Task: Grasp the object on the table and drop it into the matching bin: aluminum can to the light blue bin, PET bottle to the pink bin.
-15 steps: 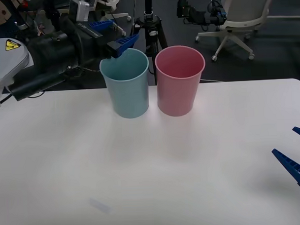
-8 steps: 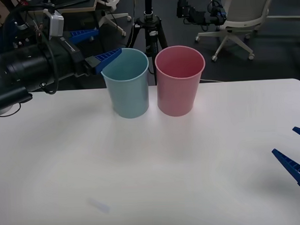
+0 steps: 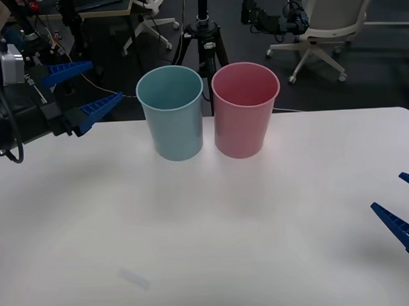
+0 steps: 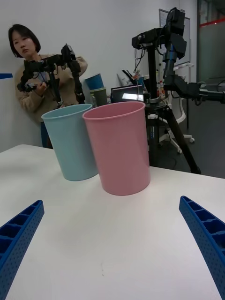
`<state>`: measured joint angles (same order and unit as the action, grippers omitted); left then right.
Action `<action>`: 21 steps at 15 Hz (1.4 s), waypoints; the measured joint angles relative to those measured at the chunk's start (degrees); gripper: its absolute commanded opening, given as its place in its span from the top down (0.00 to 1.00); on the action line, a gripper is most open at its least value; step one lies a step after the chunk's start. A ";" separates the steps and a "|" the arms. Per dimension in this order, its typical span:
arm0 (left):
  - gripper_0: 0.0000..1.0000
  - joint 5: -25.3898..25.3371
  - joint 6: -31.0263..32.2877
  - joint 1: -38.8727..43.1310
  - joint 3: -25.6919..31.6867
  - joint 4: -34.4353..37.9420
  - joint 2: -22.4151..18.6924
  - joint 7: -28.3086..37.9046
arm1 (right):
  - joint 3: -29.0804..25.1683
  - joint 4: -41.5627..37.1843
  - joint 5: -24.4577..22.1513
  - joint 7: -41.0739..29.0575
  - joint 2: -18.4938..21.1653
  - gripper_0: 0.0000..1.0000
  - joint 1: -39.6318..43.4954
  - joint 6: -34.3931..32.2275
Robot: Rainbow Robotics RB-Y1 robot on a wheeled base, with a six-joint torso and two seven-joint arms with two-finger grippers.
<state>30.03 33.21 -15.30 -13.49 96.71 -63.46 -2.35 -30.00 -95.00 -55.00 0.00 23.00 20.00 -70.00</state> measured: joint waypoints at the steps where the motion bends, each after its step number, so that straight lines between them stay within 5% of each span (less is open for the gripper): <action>1: 0.00 0.66 1.31 2.98 2.51 0.49 0.06 0.05 | 0.00 0.00 0.00 0.00 0.00 0.00 0.00 0.00; 5: 0.00 5.96 4.92 13.17 12.66 1.65 4.02 0.46 | 0.00 0.00 0.00 0.00 0.00 0.00 0.00 0.00; 11: 0.00 17.79 10.04 24.28 25.77 2.29 18.87 1.99 | 0.00 0.00 0.00 0.00 0.00 0.00 0.00 0.00; 16: 0.00 30.79 21.47 31.64 38.59 5.29 33.03 3.80 | 0.00 0.00 0.00 0.00 0.00 0.00 0.00 0.00; 21: 0.00 31.74 28.75 37.83 44.05 7.24 36.09 4.00 | 0.00 0.00 0.00 0.00 0.00 0.00 0.00 0.00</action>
<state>61.76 61.96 22.53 30.56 103.95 -27.37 1.66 -30.00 -95.00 -55.00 0.00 23.00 20.00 -70.00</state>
